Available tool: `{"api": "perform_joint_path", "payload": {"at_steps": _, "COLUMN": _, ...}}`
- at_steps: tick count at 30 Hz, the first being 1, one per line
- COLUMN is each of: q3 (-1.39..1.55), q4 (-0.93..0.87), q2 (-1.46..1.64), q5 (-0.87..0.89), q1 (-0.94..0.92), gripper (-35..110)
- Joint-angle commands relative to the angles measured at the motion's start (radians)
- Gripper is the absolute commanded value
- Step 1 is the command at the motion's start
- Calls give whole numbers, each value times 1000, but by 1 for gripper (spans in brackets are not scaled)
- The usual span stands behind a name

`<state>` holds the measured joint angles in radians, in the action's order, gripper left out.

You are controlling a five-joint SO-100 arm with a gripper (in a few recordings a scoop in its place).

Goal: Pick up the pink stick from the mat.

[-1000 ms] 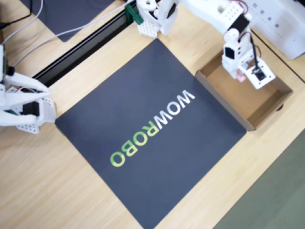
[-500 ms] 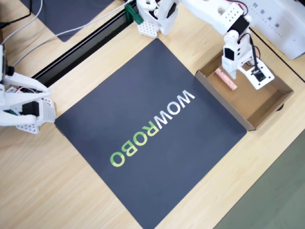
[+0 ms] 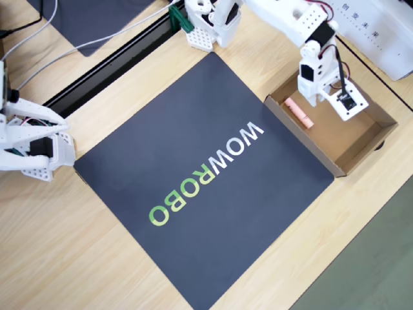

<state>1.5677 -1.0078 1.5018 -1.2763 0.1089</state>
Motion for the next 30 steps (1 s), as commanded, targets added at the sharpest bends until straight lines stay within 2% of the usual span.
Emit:
{"api": "perform_joint_path", "payload": {"at_steps": 1, "q3": 21, "q4": 6, "q2": 117, "q5": -17, "q1": 3, "gripper": 0}}
{"api": "perform_joint_path", "payload": {"at_steps": 7, "q3": 107, "q4": 11, "q2": 262, "q5": -57, "q1": -2, "gripper": 0}}
{"api": "perform_joint_path", "payload": {"at_steps": 30, "q3": 753, "q4": 40, "q2": 1060, "q5": -258, "q1": -41, "gripper": 0}}
